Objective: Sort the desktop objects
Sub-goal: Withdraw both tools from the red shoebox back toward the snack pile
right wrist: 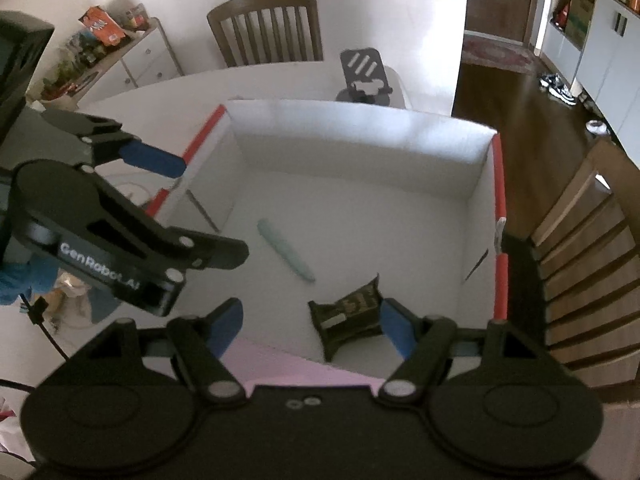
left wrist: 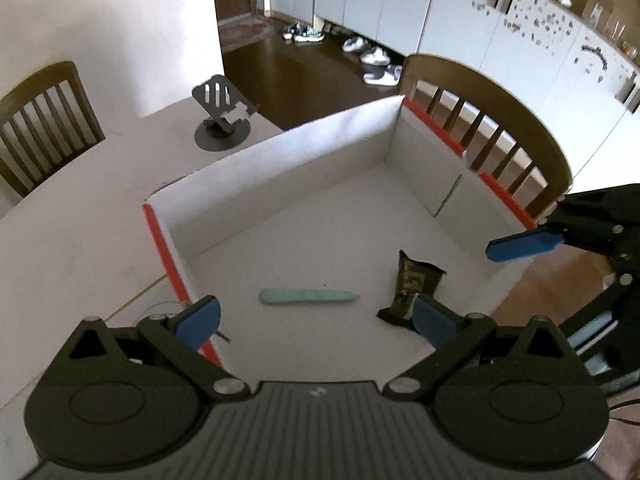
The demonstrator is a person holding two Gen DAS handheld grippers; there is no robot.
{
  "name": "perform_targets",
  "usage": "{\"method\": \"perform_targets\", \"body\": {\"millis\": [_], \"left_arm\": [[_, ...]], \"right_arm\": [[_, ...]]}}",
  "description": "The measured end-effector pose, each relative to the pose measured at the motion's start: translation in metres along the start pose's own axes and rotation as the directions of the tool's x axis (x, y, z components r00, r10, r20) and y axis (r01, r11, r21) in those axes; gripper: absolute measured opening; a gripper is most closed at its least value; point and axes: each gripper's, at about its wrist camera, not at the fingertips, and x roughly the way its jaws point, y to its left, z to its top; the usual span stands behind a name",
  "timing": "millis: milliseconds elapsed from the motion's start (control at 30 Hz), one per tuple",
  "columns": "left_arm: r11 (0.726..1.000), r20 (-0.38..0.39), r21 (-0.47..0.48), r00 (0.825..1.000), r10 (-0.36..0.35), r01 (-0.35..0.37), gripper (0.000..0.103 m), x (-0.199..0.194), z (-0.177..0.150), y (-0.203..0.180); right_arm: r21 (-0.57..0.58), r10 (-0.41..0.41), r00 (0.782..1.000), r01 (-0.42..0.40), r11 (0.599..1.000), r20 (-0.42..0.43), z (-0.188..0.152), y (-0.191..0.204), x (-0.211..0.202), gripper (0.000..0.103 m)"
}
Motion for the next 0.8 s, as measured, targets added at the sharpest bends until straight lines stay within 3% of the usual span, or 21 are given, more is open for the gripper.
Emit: {"method": "perform_targets", "body": {"millis": [400,800], "left_arm": [[1.0,0.128,-0.018,0.992,0.007,-0.005,0.103,-0.068,-0.039,0.007],[0.997,0.263,-0.079,0.964,0.046,-0.026,0.103,-0.129,-0.104,0.025]], "right_arm": [[-0.026,0.002,0.998,-0.001,1.0,0.064,-0.01,0.046,-0.031,0.075],[-0.031,-0.023,0.99,0.028,0.999,0.142,-0.028,0.104,-0.041,0.079]]}}
